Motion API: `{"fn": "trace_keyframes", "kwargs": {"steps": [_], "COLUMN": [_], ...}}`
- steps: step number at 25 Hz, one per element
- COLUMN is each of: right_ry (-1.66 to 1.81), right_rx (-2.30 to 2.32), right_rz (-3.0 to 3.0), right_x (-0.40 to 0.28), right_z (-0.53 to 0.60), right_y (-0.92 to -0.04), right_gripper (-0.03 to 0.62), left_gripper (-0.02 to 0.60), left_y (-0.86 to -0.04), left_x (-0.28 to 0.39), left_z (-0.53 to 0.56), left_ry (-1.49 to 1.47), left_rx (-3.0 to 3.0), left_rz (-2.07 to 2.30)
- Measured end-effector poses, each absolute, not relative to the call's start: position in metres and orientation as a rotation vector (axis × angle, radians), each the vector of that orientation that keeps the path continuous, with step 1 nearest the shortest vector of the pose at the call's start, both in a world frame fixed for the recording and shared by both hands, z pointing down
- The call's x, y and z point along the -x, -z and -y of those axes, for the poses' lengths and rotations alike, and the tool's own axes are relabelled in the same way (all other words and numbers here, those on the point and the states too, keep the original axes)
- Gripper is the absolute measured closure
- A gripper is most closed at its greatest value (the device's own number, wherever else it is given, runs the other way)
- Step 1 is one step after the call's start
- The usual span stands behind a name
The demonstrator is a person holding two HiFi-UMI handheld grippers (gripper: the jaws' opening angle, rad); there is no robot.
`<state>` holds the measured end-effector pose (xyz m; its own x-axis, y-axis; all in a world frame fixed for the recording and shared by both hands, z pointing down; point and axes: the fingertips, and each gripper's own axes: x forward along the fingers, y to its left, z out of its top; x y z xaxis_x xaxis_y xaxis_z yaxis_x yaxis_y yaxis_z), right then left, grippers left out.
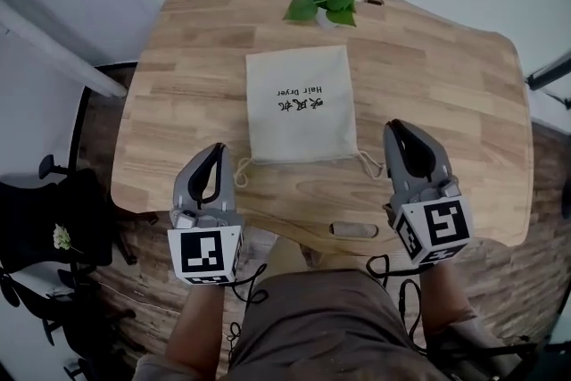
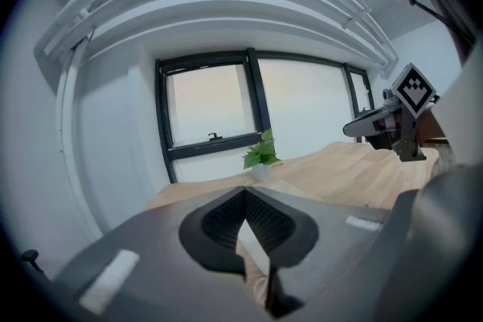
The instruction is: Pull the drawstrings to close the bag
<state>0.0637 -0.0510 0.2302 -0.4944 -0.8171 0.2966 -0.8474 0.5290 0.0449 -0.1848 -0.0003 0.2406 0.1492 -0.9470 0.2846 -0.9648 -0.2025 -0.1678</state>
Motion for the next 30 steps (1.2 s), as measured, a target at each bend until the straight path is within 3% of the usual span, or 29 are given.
{"fn": "trace_keyframes", "kwargs": {"steps": [4,8,13,17,23,30], "right_ry": [-0.237,-0.364,-0.331,-0.342,-0.340,-0.388], "right_rx": [-1.320,-1.167,-1.047,-0.982,-0.884,-0.780], "right_rz": [2.461,2.396,2.274,2.290,2.226,2.208], "right_x": [-0.061,-0.057,-0.063,-0.063,-0.068,-0.076], "right_z": [0.053,0.032,0.026,0.030,0.032,0.036], "right_y": [-0.280,-0.350,-0.407,-0.421,-0.444,-0.459], "right_gripper": [0.495,0.405,0.382,0.379,0.387,0.419], "left_gripper": [0.578,0.471,0.374,0.343,0.342,0.406], "left_y": [-0.292,-0.354,-0.404,-0.426,-0.452,-0.453], "left_x": [0.191,0.184,0.176,0.177,0.180,0.172], "left_z": [0.011,0.006,0.004,-0.001,-0.002,0.003], "left_ry": [-0.602,-0.662,-0.729,-0.798,-0.896,-0.951], "left_rx": [-2.286,-2.273,-2.276,-2.282,-2.275,-2.335], "left_rz": [1.867,1.709,1.571,1.494,1.361,1.226]}}
